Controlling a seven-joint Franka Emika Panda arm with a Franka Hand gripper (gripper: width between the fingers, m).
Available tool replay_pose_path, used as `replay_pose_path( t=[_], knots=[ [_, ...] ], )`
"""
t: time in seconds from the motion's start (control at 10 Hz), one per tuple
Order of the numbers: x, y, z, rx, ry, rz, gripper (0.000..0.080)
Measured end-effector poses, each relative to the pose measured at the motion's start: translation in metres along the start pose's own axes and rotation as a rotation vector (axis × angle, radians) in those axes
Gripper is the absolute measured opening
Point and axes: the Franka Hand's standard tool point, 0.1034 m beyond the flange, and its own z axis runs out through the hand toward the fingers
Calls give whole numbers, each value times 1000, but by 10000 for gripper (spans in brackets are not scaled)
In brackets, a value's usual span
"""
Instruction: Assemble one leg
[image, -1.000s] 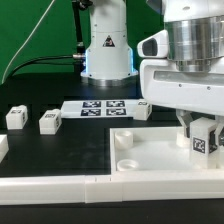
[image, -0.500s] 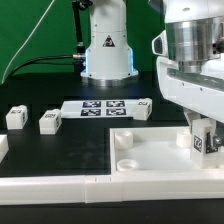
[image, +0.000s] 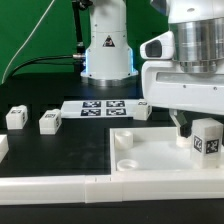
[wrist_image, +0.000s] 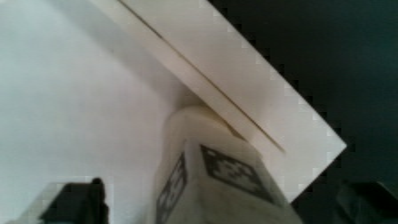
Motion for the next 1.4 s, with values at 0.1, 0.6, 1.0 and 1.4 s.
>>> replay_pose_path(
  t=[0.1,0.6,1.0,1.4],
  knots=[
    [0,0,0,-1,0,-118,648],
    [3,0,-2,-43,11,-773,649],
    [5,1,-2,-53,11,-913,640],
    [5,2,-2,-52,12,-888,288]
  ],
)
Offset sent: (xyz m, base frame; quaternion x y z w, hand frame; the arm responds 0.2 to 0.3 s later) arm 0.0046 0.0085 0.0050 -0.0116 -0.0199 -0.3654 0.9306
